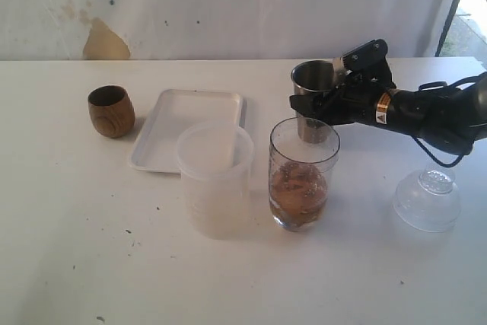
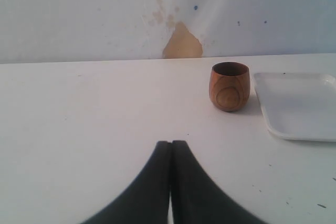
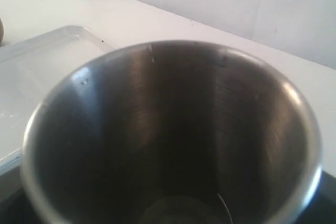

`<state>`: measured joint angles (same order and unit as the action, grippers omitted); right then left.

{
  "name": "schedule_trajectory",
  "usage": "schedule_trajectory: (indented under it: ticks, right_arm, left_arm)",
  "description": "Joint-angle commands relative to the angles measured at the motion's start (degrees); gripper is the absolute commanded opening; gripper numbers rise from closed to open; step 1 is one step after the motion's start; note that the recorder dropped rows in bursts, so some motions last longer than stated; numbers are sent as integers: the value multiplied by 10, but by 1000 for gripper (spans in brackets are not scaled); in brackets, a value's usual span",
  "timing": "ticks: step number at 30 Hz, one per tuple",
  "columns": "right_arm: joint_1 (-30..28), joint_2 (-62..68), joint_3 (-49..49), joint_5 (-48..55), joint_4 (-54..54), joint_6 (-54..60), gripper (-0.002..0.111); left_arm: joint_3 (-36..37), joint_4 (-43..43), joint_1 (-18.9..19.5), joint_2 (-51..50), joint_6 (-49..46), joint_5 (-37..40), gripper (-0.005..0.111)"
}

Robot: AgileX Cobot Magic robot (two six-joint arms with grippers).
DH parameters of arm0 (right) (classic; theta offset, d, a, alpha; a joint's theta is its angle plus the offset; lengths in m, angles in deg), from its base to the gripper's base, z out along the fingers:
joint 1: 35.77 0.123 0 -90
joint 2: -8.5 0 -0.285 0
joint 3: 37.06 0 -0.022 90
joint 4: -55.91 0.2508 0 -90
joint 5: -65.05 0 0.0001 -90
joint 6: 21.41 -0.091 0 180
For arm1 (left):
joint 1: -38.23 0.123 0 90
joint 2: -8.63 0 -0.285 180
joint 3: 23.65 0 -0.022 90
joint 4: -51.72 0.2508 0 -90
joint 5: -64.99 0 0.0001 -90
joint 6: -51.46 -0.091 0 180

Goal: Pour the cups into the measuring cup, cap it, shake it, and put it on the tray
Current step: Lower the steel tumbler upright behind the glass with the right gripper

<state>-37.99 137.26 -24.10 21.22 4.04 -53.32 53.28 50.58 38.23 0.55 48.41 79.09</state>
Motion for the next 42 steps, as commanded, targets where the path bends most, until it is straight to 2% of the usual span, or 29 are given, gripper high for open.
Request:
schedule_trajectory:
  ticks: [1, 8, 16, 24, 27, 42]
  right_arm:
    - [0, -4, -3, -14, 6, -3, 75]
    - [0, 14, -3, -51, 7, -2, 75]
    - [0, 30, -3, -43, 6, -2, 76]
    - [0, 39, -3, -47, 6, -2, 99]
    - [0, 39, -3, -44, 5, -2, 105]
    - [0, 32, -3, -55, -24, -2, 105]
  left_arm:
    - [3, -1, 0, 3, 1, -5, 0]
    - [3, -1, 0, 3, 1, -5, 0]
    - [3, -1, 0, 3, 1, -5, 0]
    - [3, -1, 0, 3, 1, -5, 0]
    - [3, -1, 0, 3, 1, -5, 0]
    - [3, -1, 0, 3, 1, -5, 0]
